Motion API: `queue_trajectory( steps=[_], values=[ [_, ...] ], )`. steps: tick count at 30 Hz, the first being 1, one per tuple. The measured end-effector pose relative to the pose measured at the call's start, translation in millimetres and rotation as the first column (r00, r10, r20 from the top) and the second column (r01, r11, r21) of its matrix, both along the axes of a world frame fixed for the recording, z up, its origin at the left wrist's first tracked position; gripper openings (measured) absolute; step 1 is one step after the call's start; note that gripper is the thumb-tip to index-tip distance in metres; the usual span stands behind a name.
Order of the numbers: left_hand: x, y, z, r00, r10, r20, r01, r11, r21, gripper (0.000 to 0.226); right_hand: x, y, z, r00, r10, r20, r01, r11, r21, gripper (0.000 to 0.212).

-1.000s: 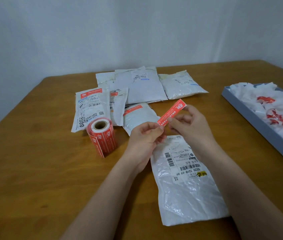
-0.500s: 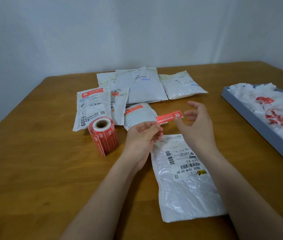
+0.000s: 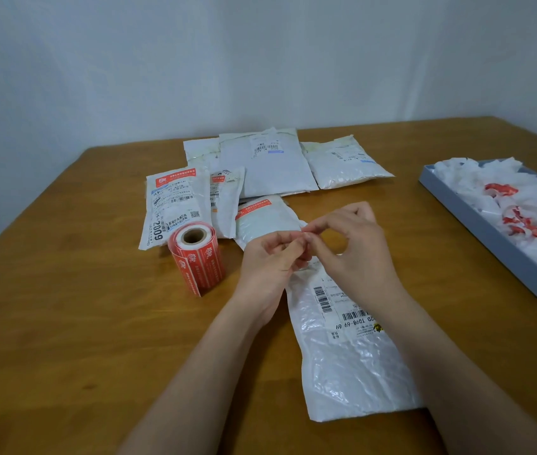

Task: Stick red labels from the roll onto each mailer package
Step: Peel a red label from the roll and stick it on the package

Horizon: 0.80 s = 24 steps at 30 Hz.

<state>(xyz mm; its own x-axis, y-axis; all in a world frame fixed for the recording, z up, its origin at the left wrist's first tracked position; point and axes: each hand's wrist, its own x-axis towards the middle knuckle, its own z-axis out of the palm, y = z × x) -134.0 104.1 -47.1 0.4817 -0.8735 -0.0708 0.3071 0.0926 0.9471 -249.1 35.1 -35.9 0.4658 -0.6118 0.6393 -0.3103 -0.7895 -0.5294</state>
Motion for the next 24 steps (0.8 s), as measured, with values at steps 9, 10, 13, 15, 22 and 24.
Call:
queue_trajectory(
  steps=[9,10,13,15,22,24],
  values=[
    [0.2,0.2,-0.5,0.988,0.010,0.155,-0.008,1.000,-0.011,0.011,-0.7,2.6,3.5,0.999,-0.034,0.040,0.031,0.995,0.091,0.009],
    [-0.1,0.1,-0.6,0.985,0.014,0.172,-0.013,1.000,-0.008,0.012,-0.5,3.4,4.0,0.998,-0.036,0.045,0.032,0.995,0.092,0.009],
    [-0.8,0.1,-0.4,0.979,0.021,0.201,-0.020,1.000,-0.007,0.012,-0.2,5.8,5.8,0.998,-0.028,0.056,0.024,0.996,0.084,0.008],
    [-1.6,0.7,0.8,0.977,0.030,0.212,-0.028,1.000,-0.013,0.011,-0.5,6.8,6.8,0.998,-0.019,0.058,0.014,0.996,0.094,0.008],
    [-2.0,3.3,3.1,0.966,0.025,0.256,-0.023,1.000,-0.014,0.014,-0.5,8.7,8.9,0.997,-0.014,0.077,0.007,0.995,0.100,0.009],
    [-2.2,3.6,3.9,0.964,0.030,0.263,-0.028,1.000,-0.010,0.014,-0.4,9.0,9.1,0.997,-0.017,0.077,0.010,0.996,0.087,0.009]
  ],
)
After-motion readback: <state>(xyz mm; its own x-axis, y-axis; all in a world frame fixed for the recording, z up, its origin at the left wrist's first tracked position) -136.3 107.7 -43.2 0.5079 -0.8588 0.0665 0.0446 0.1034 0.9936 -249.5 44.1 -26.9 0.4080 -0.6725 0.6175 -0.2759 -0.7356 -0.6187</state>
